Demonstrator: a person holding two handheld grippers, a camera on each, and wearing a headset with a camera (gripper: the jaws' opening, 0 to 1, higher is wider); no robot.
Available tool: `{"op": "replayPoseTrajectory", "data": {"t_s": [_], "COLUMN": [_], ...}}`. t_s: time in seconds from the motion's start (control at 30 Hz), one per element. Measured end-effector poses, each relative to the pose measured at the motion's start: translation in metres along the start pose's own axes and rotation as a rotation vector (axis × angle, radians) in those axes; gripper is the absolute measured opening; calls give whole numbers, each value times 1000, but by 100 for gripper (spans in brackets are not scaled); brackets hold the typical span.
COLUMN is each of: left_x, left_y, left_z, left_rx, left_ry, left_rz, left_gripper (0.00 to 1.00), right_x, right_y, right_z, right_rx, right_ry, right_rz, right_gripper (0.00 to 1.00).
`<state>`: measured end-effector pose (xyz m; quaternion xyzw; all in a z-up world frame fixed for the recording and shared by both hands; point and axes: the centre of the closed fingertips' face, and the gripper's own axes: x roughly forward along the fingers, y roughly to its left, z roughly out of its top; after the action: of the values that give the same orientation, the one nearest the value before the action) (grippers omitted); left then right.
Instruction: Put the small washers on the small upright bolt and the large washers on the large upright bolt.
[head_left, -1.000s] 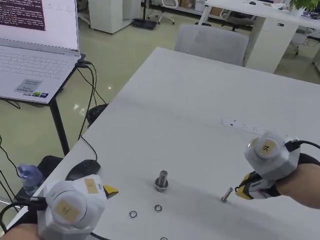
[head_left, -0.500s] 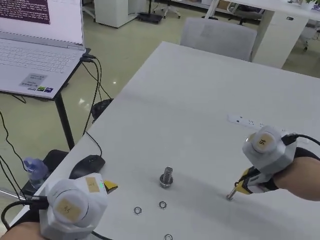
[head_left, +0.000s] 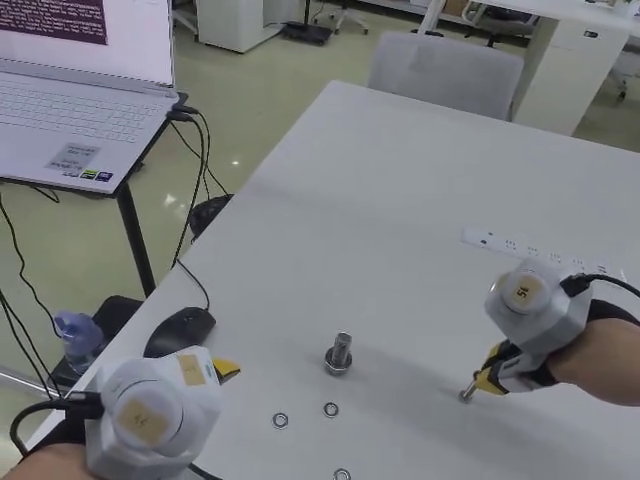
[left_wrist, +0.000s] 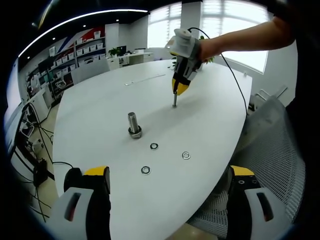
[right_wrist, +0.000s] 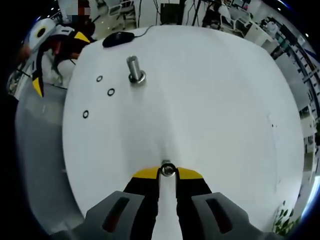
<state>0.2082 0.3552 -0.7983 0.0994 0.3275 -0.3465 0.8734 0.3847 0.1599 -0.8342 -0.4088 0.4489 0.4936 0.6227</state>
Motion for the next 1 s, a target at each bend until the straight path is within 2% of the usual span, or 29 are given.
{"op": "replayPoseTrajectory", "data": {"t_s": [0.43,0.77,1.0], "left_x": [-4,-4,-4], "left_y": [-3,1,-1], "left_z": [-8,-15,-17], "left_rx": [-16,-27,-34], "left_ry": [14,32,40], "left_rz": [11,16,13], "left_gripper": [96,93,91], "right_x": [20,38,44], "right_y": [3,6,10], "right_z": [-4,-8,-9], "right_rx": [-32,-42,-63], "right_ry": [22,42,54], "right_rz": [20,47,53], "right_gripper": [12,12,13]}}
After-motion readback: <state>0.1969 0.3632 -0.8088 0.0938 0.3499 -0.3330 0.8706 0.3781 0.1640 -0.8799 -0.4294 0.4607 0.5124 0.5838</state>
